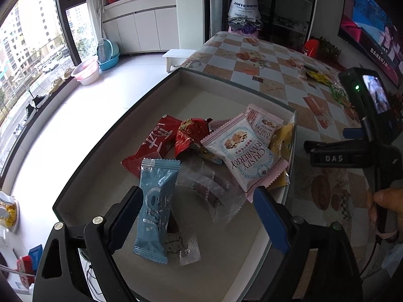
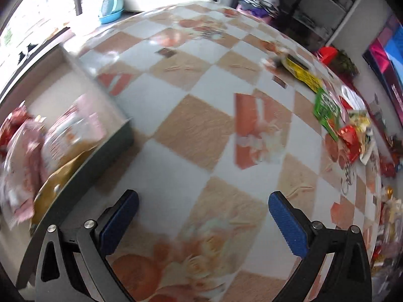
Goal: Organize snacks
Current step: 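Open both tools over the tray and hold them still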
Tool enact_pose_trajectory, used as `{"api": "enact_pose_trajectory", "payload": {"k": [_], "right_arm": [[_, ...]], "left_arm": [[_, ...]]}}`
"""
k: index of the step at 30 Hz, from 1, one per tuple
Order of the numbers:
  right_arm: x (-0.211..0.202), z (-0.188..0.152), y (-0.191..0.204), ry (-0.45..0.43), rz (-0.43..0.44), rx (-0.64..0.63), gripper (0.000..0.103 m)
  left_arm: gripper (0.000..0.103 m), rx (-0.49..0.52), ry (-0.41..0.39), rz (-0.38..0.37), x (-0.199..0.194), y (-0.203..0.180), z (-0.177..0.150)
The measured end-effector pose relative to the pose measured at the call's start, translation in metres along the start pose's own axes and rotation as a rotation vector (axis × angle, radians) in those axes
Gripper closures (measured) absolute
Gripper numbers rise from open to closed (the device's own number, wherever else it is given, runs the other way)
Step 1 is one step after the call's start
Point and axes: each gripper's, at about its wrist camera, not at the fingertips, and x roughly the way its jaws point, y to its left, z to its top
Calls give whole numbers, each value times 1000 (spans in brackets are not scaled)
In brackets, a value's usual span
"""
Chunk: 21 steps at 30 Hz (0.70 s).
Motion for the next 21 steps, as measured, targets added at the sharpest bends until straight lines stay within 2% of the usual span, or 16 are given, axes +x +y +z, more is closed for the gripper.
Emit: {"api": "enact_pose_trajectory", "payload": {"k": [3, 7, 11, 17, 21], "right_arm": [[-18, 0, -11, -13, 170, 88, 0], [-49, -4, -6, -52, 255, 106, 0], [-73, -5, 22, -32, 329, 33, 0], [-91, -17, 64, -24, 355, -61, 0], [-92, -22, 75, -18, 353, -93, 0]], "left_arm": [[12, 13, 7, 52, 2, -3, -2], [12, 29, -27, 44, -7, -4, -2], [12, 40, -33, 37, -14, -4, -3], [12, 38, -36, 44, -24, 1, -9], [12, 12, -54, 41, -30, 8, -11]]}}
